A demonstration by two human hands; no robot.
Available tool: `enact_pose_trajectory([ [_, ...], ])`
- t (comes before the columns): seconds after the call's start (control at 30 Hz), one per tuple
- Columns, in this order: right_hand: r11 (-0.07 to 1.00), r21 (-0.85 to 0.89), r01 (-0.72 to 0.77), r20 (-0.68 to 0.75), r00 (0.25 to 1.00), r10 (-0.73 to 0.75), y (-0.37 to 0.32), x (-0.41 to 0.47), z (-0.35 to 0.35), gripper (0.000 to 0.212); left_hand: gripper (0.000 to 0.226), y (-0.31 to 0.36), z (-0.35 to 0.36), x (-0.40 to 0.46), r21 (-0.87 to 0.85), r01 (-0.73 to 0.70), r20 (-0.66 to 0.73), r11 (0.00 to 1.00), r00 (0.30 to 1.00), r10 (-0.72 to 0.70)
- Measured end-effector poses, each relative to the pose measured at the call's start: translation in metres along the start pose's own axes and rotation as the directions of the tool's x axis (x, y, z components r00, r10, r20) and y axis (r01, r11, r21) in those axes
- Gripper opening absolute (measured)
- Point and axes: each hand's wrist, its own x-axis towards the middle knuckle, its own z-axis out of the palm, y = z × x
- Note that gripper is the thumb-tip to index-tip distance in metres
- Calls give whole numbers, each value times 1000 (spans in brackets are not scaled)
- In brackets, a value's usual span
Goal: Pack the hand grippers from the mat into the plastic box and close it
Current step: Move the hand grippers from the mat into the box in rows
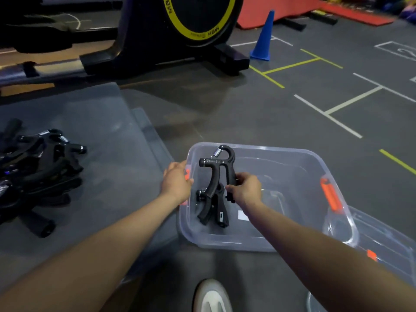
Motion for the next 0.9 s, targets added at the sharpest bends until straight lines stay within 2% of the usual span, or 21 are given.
enact_pose_trajectory([
  [0.13,997,-52,-64,24,998,65,14,6,10,17,51,-1,3,3,3,14,28,1000,1000,-14],
  [0.37,983,-110,-146,53,987,153,34,17,27,18,56,-5,9,11,-96,36,9,995,999,-35],
  [0.5,971,-171,-168,84,979,185,36,24,31,16,63,-12,13,15,-181,57,-4,982,998,-59],
  [0.63,963,-212,-170,105,975,195,38,27,37,13,60,-14,14,14,-208,47,-8,977,999,-50],
  [0.9,959,-224,-171,91,977,195,43,32,42,28,57,-17,15,14,-270,27,-20,962,999,-33],
])
